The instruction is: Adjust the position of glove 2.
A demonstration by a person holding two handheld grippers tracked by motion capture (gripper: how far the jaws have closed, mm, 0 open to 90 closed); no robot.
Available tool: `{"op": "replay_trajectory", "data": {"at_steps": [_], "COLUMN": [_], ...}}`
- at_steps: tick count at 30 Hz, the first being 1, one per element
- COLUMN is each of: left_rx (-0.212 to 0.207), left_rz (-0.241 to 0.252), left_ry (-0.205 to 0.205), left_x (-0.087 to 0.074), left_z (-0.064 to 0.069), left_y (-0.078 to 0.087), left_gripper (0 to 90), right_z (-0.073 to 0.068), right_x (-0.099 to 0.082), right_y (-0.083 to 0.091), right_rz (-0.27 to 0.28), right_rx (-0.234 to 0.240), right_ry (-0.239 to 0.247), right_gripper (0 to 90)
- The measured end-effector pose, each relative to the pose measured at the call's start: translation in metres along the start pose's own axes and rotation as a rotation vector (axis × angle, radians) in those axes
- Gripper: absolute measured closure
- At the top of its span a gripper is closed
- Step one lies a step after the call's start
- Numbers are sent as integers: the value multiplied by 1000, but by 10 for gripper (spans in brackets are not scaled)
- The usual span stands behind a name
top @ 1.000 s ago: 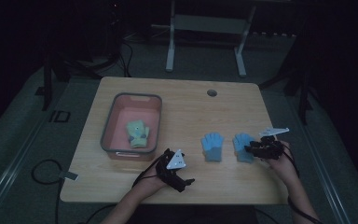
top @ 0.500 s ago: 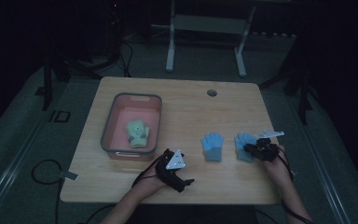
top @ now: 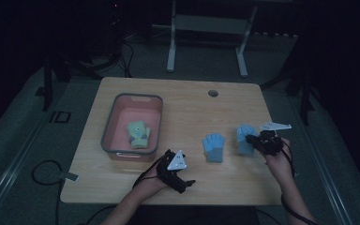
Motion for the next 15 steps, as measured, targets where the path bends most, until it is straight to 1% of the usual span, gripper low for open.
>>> {"op": "replay_trajectory", "data": {"at_steps": [2,4,6,8,9,11,13,14,15], "left_rx": [0,0,2,2,3,3,5,3,1], "left_rz": [-1,-1,0,0,0,2,7,12,15], "left_ry": [-1,-1,-4,-4,-4,-5,-13,-11,-8], "left_x": [0,0,0,0,0,0,0,1,1], "left_z": [0,0,0,-1,-1,0,0,1,1], "left_y": [0,0,0,0,0,1,1,1,1], "left_gripper": [16,16,16,16,16,16,16,16,16], "right_z": [-9,-18,-26,-36,-39,-47,-55,-59,-62], "right_x": [10,17,22,27,29,33,36,37,38], "right_y": [5,8,9,9,9,7,5,3,1], "right_rz": [23,30,37,49,50,57,57,55,56], "right_rx": [24,43,61,83,87,112,121,130,144], "right_ry": [22,49,65,84,87,100,116,130,130], "right_gripper": [855,855,855,855,855,855,855,855,855]}}
Point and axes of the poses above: each handheld gripper's, and its own axes: y roughly backward along the jaws, x roughly out of its top, z roughly to its right, the point moved 1 cm from there along -y, roughly forward along the jaws, and after that the axes turned 6 degrees about x, right-handed, at the moved point
